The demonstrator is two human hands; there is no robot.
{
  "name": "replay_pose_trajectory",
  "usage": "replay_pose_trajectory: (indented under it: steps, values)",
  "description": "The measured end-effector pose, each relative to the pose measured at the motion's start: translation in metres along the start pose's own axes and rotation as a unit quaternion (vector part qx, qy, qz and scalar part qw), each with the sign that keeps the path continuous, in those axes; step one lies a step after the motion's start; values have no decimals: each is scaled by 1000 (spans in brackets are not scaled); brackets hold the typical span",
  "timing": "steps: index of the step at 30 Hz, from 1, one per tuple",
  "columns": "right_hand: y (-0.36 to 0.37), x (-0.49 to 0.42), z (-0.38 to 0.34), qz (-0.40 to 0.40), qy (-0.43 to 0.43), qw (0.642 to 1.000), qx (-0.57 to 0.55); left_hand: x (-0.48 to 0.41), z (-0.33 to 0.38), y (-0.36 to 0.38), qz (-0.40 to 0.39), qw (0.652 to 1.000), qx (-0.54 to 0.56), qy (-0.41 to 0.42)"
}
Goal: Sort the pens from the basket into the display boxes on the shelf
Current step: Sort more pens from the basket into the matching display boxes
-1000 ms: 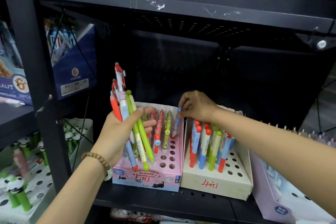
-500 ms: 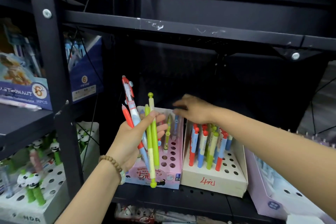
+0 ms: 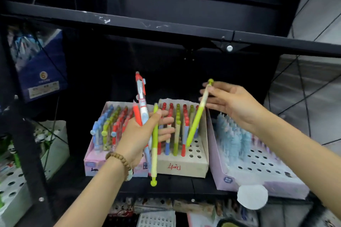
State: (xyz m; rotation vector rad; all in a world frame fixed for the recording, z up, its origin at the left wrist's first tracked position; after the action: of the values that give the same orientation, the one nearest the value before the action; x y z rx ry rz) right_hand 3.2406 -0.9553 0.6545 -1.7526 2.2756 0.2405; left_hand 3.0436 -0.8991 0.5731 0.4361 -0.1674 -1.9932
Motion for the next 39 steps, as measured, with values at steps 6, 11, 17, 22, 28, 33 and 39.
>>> replay_pose_trajectory:
  steps: [6,11,17,22,28,33,39]
  values:
    - [-44,-1,28,109,-70,990,57,-7,-10,3,47,998,-29,9]
    - [-34,-17,63,98,-76,989,81,-10,-11,6,42,999,26,2]
    - [-31,-33,71,67,-55,987,132,-12,-16,0,54,997,50,-6]
    - [-19,-44,84,31,-21,969,243,-14,-17,-1,53,996,70,-3]
    - [-4,-41,95,23,57,955,291,-10,-16,-1,45,995,88,-7]
    - [9,1,51,42,-85,950,297,-6,-10,6,52,988,142,18]
    - [33,52,55,-148,96,977,120,-8,-9,25,85,981,172,36]
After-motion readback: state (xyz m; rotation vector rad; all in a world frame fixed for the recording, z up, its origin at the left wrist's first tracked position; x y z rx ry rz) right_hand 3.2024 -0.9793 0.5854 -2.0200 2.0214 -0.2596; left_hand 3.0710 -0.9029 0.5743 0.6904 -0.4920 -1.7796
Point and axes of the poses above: each hand's wrist, its own x-axis away from the middle knuckle, its own y-axis out of the palm, z = x × y, the point moved 5 cm from there along -x, towards the middle knuckle
